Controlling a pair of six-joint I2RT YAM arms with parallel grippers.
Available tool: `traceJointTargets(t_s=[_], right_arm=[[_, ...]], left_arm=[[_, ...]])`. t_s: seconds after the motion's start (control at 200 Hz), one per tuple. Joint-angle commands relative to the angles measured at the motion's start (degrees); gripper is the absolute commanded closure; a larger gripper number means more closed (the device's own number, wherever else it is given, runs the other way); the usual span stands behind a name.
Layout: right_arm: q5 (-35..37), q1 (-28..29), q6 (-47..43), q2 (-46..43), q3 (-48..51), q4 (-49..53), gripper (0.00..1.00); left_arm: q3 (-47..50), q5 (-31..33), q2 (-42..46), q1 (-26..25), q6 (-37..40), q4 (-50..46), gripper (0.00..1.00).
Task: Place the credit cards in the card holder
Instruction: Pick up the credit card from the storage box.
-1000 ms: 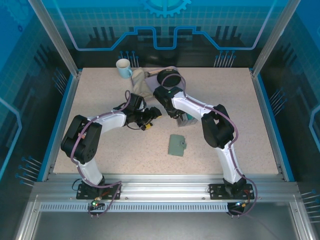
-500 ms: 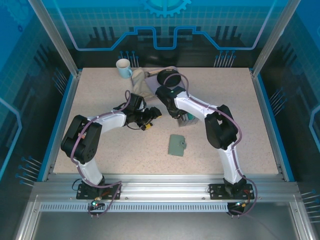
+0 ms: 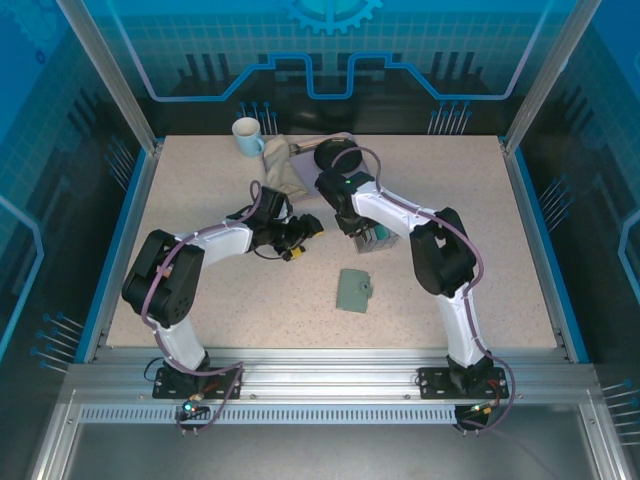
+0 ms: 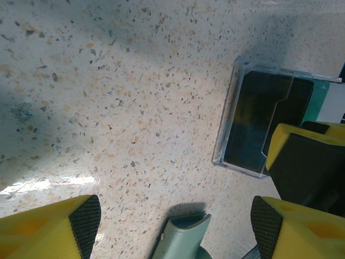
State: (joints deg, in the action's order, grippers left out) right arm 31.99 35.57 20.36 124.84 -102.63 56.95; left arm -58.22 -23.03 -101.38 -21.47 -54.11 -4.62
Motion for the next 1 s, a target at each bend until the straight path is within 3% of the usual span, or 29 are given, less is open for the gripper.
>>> traceJointTargets(t_s=[0.0, 0.365, 0.625, 0.995], right_arm=[[3.3, -0.2, 0.5, 2.8, -0.8, 1.0, 0.62], [7.0, 0.9, -0.3, 1.9, -0.8, 1.2, 0.70], [7.0, 0.6, -1.7, -0.6, -0.4, 1.2, 0.82], [6.0, 0.7, -3.0, -3.1, -0.7, 1.4, 0.85]], left_arm=[[0.3, -1.4, -1.2, 0.6, -0.4, -1.0, 0.23], [-0.6, -1.9, -2.1, 0.6, -0.2, -1.5, 0.23], [-0.6, -2.0, -2.5, 0.6, -0.2, -1.6, 0.23], [-0.9, -2.2, -3.0, 0.6, -0.1, -1.5, 0.23]])
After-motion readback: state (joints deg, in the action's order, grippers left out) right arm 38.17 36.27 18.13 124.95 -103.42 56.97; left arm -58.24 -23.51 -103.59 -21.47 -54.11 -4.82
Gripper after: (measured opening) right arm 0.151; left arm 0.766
